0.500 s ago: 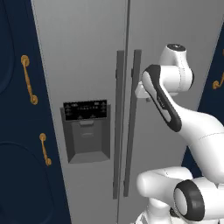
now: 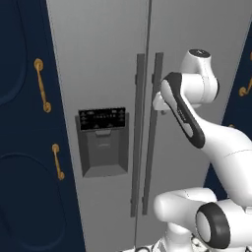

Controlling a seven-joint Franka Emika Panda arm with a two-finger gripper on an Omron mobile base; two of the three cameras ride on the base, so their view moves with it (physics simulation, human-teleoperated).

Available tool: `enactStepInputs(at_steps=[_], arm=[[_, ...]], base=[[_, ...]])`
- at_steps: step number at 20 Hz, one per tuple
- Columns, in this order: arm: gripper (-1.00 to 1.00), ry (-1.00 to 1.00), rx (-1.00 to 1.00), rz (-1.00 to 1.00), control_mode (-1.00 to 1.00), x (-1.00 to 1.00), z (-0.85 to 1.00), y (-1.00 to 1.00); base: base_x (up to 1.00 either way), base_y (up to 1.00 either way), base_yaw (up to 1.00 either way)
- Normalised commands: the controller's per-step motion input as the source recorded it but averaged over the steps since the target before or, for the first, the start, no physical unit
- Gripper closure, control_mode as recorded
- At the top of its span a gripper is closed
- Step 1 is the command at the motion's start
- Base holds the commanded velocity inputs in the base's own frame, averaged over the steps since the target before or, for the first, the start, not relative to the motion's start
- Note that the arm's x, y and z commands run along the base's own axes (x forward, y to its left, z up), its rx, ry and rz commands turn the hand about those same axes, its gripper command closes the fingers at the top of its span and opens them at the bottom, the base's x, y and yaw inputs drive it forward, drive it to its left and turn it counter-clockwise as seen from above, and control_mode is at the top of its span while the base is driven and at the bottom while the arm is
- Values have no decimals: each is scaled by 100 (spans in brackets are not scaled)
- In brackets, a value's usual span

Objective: Take the strawberry from the fridge and place it on top of the pancake, located on the dining counter.

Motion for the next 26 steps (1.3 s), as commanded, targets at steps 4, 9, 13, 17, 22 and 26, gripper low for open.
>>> enactStepInputs(at_steps=[4, 9, 13, 17, 22, 26], arm=[[-100, 0, 0, 0, 100, 0, 0, 0], [-100, 0, 0, 0, 100, 0, 0, 0], [-100, 0, 0, 0, 100, 0, 0, 0], [-100, 0, 0, 0, 100, 0, 0, 0], [-100, 0, 0, 0, 100, 0, 0, 0], [-100, 0, 0, 0, 100, 0, 0, 0]], base=[[0, 60, -12], [-4, 9, -1], [-38, 0, 0], [-68, 0, 0], [-62, 0, 0], [-59, 0, 0]])
